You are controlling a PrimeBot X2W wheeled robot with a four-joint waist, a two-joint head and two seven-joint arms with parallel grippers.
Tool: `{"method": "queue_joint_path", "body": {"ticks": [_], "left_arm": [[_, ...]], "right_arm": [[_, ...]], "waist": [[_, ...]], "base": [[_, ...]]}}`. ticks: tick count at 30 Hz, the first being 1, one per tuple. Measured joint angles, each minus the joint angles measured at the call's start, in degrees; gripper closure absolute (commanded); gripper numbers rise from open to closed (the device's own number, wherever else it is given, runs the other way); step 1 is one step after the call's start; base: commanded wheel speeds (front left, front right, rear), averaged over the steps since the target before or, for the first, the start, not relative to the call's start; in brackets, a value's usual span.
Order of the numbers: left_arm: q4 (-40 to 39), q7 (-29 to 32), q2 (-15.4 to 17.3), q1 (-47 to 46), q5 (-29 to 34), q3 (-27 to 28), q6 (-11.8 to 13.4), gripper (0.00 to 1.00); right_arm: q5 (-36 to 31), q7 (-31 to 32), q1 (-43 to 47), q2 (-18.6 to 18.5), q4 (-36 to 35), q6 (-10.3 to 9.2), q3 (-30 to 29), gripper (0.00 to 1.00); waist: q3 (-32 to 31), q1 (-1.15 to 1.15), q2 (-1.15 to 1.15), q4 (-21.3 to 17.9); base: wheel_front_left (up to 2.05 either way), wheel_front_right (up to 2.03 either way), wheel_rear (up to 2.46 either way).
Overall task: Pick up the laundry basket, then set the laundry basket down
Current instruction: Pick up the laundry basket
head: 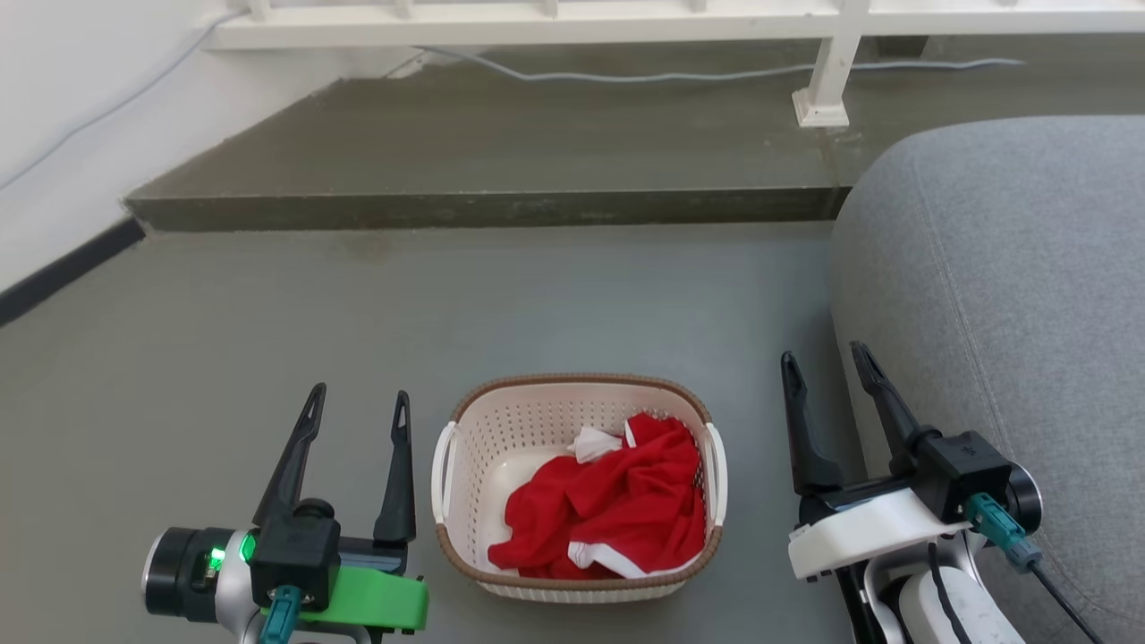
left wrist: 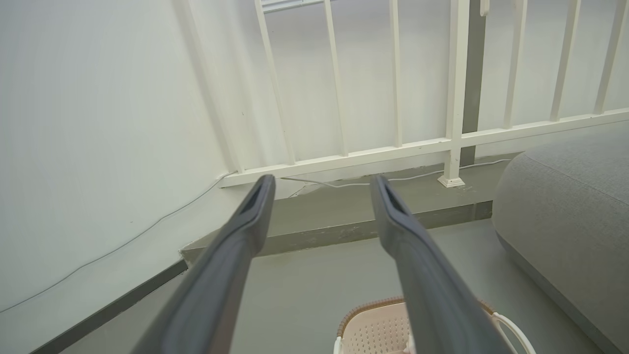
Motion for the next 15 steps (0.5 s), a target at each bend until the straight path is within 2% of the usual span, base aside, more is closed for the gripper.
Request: {"method": "queue_joint_path", "body": {"ticks": [8, 15], "left_arm": [[0.37, 0.0, 0.0, -0.56, -0.34, 0.0, 0.0, 0.0], [6.05, 0.0, -0.01, -5.56, -2.03, 0.3, -1.14, 0.0]], "right_arm": [[-0.08, 0.0, -2.04, -0.02, -0.07, -0.01, -0.8, 0.0], [0.13, -0.07, -7.92, -0.13, 2.35, 0.03, -2.57, 0.0]], "waist": [[3.82, 0.0, 0.0, -0.32], [9.45, 0.0, 0.0, -0.56]], "base": [[0.0, 0.0, 0.0], [0.0, 0.0, 0.0]]}}
